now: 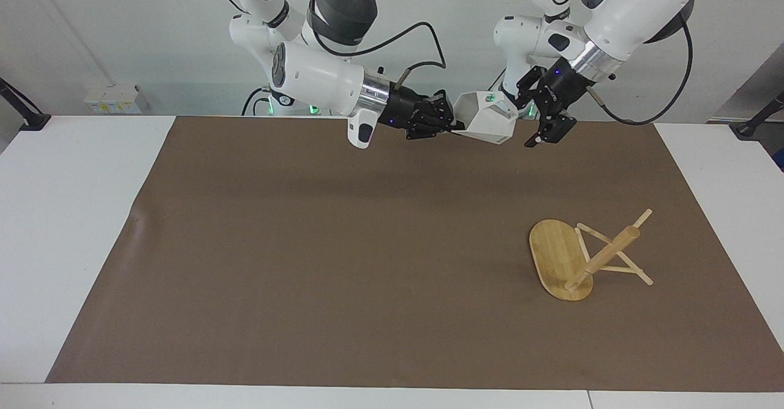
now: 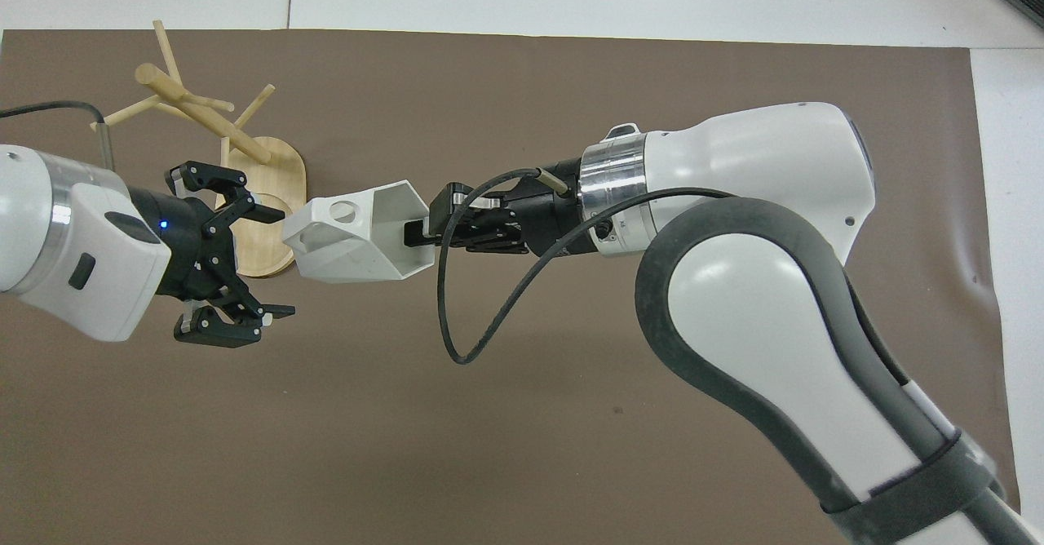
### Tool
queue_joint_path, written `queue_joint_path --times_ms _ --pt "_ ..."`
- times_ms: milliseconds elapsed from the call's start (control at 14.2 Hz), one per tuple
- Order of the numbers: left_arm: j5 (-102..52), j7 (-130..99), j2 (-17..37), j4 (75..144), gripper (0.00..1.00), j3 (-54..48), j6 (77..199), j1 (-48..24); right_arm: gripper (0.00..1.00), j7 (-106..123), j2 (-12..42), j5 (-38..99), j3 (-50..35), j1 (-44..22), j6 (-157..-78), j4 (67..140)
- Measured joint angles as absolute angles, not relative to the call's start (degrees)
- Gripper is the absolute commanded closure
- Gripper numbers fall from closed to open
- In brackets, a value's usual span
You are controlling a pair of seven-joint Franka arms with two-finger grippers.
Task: Hang cup on rack
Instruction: 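Hold the cup with the right gripper while the left gripper reaches it, then close the left gripper on the cup handle near the rack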
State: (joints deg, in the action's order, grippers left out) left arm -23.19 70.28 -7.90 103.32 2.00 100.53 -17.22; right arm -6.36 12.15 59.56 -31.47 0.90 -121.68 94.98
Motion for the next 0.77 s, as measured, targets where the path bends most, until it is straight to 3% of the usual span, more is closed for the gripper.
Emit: queue_joint_path --times_ms 632,702,772 --pt "-26.36 65.91 -7.86 103.87 0.0 1.58 106.09 -20.57 1.0 -6.37 12.27 59.48 -31.36 1.12 -121.91 95.03" --pt "-26.36 65.53 -7.85 103.88 0.34 1.6 106.14 -20.58 1.0 -6.37 12.29 59.48 -31.37 1.12 -121.91 95.03" --pt "-26.37 65.31 -7.85 103.88 0.55 1.61 106.16 -20.59 1.0 -6.37 12.29 59.48 -31.37 1.11 -121.91 95.03"
